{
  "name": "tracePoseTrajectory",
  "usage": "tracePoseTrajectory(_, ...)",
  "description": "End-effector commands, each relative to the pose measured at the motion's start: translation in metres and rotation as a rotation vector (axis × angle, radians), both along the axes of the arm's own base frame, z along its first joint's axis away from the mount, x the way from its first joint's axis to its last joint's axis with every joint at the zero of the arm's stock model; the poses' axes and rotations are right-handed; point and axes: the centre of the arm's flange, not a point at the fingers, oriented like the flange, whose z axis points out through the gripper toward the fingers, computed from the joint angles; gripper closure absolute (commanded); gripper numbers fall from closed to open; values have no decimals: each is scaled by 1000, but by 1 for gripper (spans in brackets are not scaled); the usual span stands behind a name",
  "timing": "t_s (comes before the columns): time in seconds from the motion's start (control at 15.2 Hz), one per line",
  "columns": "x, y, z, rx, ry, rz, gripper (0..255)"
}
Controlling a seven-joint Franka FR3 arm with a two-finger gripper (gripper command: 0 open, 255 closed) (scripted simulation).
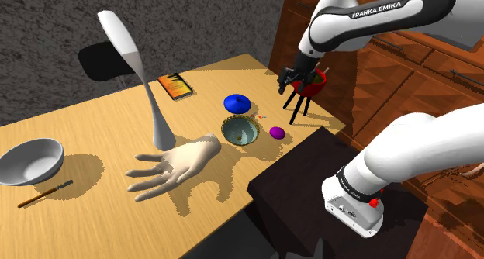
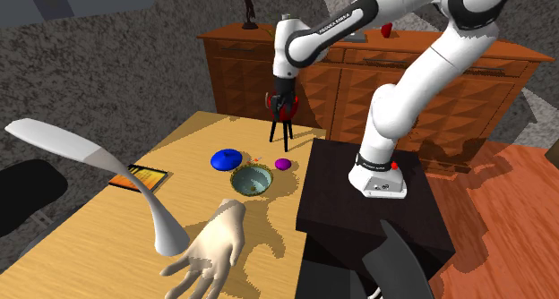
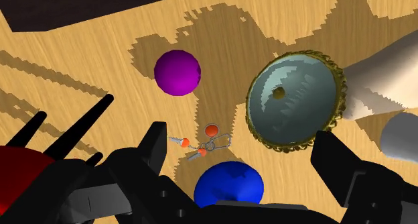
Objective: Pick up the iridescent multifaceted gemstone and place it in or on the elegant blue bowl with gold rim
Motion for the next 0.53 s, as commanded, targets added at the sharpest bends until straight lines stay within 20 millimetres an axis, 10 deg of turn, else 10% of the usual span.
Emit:
tracePoseTrajectory(0.0, 3, -8, -29, 5, 3, -19, 0)
tracePoseTrajectory(0.46, 13, -32, -119, 26, 21, -83, 0)
